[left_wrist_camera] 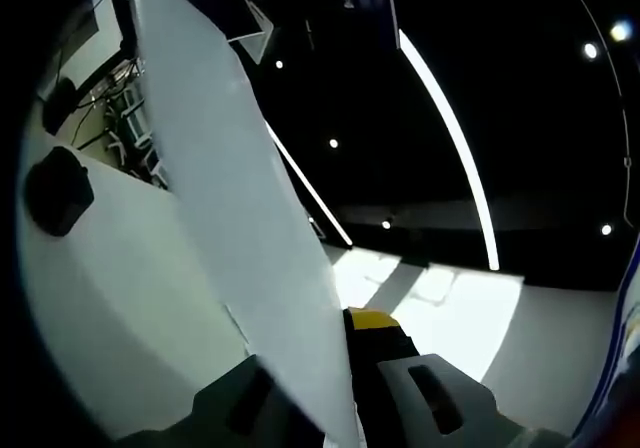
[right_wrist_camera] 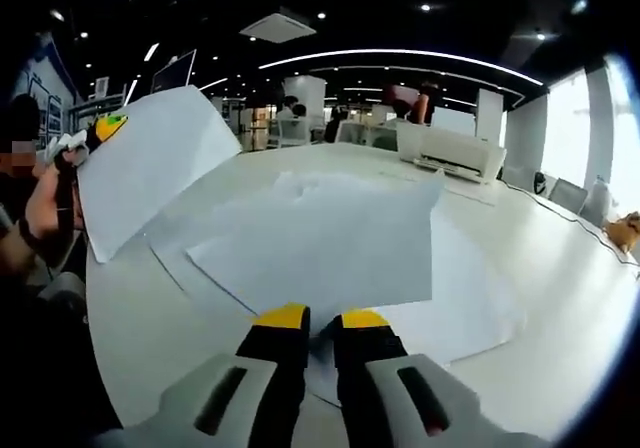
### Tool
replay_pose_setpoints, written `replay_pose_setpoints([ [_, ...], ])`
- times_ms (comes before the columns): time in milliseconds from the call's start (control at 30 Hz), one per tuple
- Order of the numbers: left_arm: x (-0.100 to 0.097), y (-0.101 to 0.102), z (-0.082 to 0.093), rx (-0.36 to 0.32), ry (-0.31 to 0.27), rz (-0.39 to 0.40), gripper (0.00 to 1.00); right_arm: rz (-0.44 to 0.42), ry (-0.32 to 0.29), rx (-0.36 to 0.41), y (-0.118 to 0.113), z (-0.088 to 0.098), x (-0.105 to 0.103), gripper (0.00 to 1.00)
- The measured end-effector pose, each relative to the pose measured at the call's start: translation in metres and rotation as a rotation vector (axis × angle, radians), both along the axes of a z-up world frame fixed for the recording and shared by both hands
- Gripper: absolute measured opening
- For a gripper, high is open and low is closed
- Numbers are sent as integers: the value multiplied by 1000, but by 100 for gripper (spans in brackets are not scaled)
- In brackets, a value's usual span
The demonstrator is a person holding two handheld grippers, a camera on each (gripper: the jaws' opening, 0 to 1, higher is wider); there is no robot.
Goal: Organize the stack of printing papers by aligning and flattening the scattered papers on the table
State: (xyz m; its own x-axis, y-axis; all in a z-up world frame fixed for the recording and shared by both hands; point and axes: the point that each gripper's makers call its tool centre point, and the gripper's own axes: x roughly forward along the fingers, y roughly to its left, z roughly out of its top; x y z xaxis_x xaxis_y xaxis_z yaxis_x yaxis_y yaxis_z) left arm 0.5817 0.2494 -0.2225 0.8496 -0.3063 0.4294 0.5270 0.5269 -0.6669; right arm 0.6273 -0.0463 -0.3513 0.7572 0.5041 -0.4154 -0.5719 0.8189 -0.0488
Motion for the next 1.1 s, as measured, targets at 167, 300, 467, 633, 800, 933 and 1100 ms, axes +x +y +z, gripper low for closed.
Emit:
replay_pose_setpoints([
  [167,0,-2,0,-1,3,-4,6,-19,28,36,-3,0,2,0],
  [300,0,-2,0,1,4,-3,6,-33,20,72,-8,7,3,0],
  [467,0,-5,-1,4,7,-6,6,-39,33,139,-12,15,2,0],
  [633,-1,-4,0,2,7,-5,6,-56,5,159,-22,27,2,0],
  [800,0,-4,-1,2,9,-5,6,-86,-49,193,-37,48,3,0],
  [933,1,-4,-2,0,12,-8,6,-104,-84,229,-45,63,1,0],
  [1100,1,-6,-2,2,15,-11,6,-104,-120,255,-47,78,-1,0],
])
